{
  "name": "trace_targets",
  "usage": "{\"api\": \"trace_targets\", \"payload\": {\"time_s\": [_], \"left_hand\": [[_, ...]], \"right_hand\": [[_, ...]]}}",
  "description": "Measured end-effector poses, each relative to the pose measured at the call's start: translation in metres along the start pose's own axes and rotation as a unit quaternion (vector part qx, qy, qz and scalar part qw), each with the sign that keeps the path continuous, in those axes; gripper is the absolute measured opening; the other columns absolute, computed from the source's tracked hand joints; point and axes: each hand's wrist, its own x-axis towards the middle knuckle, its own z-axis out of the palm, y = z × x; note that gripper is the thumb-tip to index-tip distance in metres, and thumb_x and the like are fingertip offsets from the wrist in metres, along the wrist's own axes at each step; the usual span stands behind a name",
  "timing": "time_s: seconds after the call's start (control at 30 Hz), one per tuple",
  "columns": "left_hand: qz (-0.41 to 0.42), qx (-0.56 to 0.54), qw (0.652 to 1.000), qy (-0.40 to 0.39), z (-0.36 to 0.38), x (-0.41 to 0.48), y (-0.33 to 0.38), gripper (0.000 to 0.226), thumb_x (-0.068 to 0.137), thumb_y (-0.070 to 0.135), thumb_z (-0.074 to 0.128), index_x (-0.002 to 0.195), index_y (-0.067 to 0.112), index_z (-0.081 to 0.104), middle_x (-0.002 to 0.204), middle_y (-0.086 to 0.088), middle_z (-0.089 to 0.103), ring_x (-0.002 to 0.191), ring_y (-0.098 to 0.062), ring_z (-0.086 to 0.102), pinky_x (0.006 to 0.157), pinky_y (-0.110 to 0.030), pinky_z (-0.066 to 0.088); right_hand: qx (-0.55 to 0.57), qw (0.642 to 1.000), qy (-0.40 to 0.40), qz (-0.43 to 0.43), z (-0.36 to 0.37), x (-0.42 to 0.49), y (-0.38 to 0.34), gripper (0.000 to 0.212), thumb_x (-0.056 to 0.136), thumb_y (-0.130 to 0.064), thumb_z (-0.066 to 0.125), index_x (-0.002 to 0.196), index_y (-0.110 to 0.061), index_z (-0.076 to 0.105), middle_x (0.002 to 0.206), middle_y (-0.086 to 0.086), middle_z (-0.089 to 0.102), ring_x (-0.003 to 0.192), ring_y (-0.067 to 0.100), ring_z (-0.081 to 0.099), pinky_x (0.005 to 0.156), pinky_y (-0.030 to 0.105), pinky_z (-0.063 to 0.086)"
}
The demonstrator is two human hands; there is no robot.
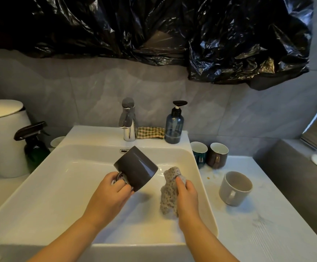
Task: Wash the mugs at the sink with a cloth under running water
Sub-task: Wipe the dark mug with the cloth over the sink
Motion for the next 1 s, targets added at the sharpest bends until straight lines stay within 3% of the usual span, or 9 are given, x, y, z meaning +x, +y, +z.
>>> {"api": "trace_targets", "payload": {"time_s": [0.07, 0.17, 0.23, 0.4, 0.53, 0.6, 0.73, 0.87, 1.0], "left_hand": [[-0.011, -0.011, 1.0, -0.02, -0.001, 0.0, 0.0, 0.015, 0.076, 0.02, 0.074, 0.067, 0.008, 0.07, 0.07, -0.005, 0.069, 0.067, -0.033, 0.064, 0.06, -0.028, 0.053], [-0.1, -0.105, 0.989, -0.039, 0.0, -0.001, 0.002, 0.055, 0.1, 0.041, 0.027, 0.068, 0.015, 0.063, 0.066, 0.003, 0.063, 0.062, -0.019, 0.052, 0.057, -0.021, 0.042], [-0.23, -0.197, 0.953, -0.03, -0.004, 0.005, 0.011, 0.039, 0.098, 0.035, 0.038, 0.067, 0.019, 0.055, 0.063, 0.008, 0.055, 0.059, -0.013, 0.044, 0.056, -0.018, 0.035], [-0.599, -0.495, 0.628, -0.045, -0.005, 0.024, 0.021, 0.037, 0.102, 0.028, 0.033, 0.071, 0.01, 0.041, 0.061, -0.007, 0.041, 0.056, -0.021, 0.042, 0.049, -0.026, 0.038], [-0.655, -0.568, 0.493, -0.069, -0.005, 0.042, 0.035, 0.042, 0.1, 0.032, 0.036, 0.062, 0.015, 0.039, 0.045, 0.001, 0.036, 0.045, -0.016, 0.036, 0.042, -0.02, 0.033], [-0.651, -0.59, 0.469, -0.089, -0.008, 0.051, 0.042, 0.042, 0.099, 0.033, 0.037, 0.063, 0.015, 0.051, 0.048, -0.001, 0.049, 0.049, -0.016, 0.044, 0.048, -0.022, 0.035], [-0.62, -0.579, 0.508, -0.148, -0.017, 0.063, 0.05, 0.044, 0.099, 0.028, 0.035, 0.056, 0.019, 0.034, 0.039, 0.005, 0.03, 0.044, -0.015, 0.028, 0.048, -0.025, 0.025], [-0.613, -0.59, 0.504, -0.149, -0.025, 0.074, 0.054, 0.043, 0.097, 0.027, 0.038, 0.054, 0.02, 0.033, 0.038, 0.005, 0.029, 0.045, -0.015, 0.028, 0.049, -0.025, 0.026], [-0.615, -0.594, 0.504, -0.124, -0.025, 0.083, 0.047, 0.048, 0.096, 0.026, 0.039, 0.049, 0.019, 0.034, 0.035, 0.005, 0.031, 0.038, -0.015, 0.029, 0.046, -0.025, 0.025]], "right_hand": [[-0.003, 1.0, 0.0, -0.009, 0.0, 0.0, 0.0, 0.016, 0.096, -0.031, 0.048, 0.089, -0.019, 0.058, 0.097, 0.005, 0.063, 0.092, 0.022, 0.061, 0.085, 0.041, 0.052], [0.008, 1.0, 0.001, -0.007, 0.0, 0.001, 0.001, 0.012, 0.096, -0.032, 0.049, 0.096, -0.022, 0.054, 0.099, 0.002, 0.061, 0.093, 0.02, 0.059, 0.081, 0.037, 0.05], [0.013, 1.0, -0.001, -0.009, 0.0, 0.0, 0.0, 0.012, 0.095, -0.033, 0.049, 0.095, -0.022, 0.052, 0.097, 0.002, 0.061, 0.092, 0.021, 0.059, 0.081, 0.038, 0.05], [-0.037, 0.996, -0.023, -0.081, 0.005, 0.0, 0.0, 0.015, 0.094, -0.034, 0.05, 0.087, -0.021, 0.051, 0.093, 0.002, 0.058, 0.091, 0.019, 0.058, 0.078, 0.035, 0.052], [-0.126, 0.955, -0.129, -0.235, 0.017, -0.007, 0.006, 0.032, 0.074, -0.064, 0.054, 0.08, -0.033, 0.059, 0.113, -0.007, 0.052, 0.105, 0.001, 0.05, 0.092, 0.022, 0.044], [-0.262, 0.907, -0.149, -0.293, 0.026, -0.011, 0.013, 0.031, 0.075, -0.059, 0.047, 0.08, -0.035, 0.064, 0.124, -0.008, 0.047, 0.117, 0.003, 0.044, 0.1, 0.026, 0.039], [-0.313, 0.887, 0.077, -0.332, 0.029, 0.002, -0.011, 0.032, 0.077, -0.054, 0.04, 0.087, -0.027, 0.053, 0.098, -0.002, 0.049, 0.097, 0.024, 0.053, 0.086, 0.043, 0.044], [-0.303, 0.909, -0.008, -0.285, 0.031, 0.014, -0.028, 0.048, 0.092, -0.044, 0.041, 0.139, -0.035, 0.034, 0.146, 0.0, 0.023, 0.129, 0.016, 0.031, 0.108, 0.031, 0.029], [-0.424, 0.833, -0.036, -0.354, 0.037, -0.01, 0.005, 0.054, 0.089, -0.048, 0.024, 0.142, -0.044, 0.024, 0.157, 0.004, 0.013, 0.14, 0.028, 0.026, 0.11, 0.04, 0.03]]}}
